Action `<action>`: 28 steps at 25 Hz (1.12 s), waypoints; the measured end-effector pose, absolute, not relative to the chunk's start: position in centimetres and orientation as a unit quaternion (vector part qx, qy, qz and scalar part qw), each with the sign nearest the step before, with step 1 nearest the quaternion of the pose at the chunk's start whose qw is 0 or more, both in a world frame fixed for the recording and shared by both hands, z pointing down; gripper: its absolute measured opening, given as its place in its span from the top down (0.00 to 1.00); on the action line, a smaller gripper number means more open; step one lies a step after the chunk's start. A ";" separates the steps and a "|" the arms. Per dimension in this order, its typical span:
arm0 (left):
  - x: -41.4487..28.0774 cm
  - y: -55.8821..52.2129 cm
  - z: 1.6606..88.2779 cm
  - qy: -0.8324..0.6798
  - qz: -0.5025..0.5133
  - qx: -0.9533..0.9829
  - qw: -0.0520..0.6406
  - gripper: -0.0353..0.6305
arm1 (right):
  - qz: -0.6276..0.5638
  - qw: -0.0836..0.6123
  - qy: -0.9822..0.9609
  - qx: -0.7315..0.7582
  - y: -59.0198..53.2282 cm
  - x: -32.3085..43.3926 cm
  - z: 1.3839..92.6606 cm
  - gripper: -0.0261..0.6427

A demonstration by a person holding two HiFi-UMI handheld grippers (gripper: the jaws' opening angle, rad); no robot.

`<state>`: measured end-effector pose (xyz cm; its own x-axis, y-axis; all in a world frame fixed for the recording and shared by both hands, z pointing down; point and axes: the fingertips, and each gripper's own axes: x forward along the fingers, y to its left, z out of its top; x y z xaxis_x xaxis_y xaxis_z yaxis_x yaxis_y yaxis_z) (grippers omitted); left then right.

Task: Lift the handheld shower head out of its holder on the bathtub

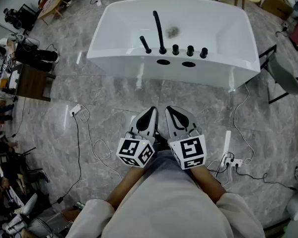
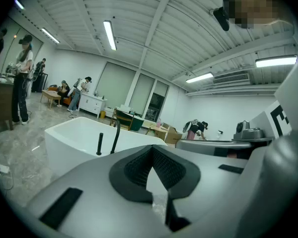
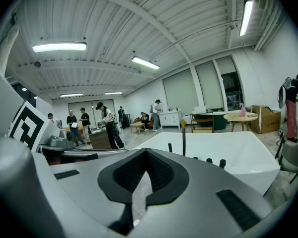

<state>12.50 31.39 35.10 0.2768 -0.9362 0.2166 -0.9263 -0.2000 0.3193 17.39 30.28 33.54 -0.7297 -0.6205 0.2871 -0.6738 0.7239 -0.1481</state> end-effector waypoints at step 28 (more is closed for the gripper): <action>7.4 23.0 35.8 -0.586 -0.013 0.784 0.204 0.94 | 0.150 0.115 -0.929 0.317 22.5 12.2 34.9 0.93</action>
<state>7.36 22.96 35.85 0.3131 -0.9244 0.2180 -0.9134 -0.2303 0.3355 12.23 22.50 34.85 -0.7725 -0.5552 0.3083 -0.6239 0.7541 -0.2054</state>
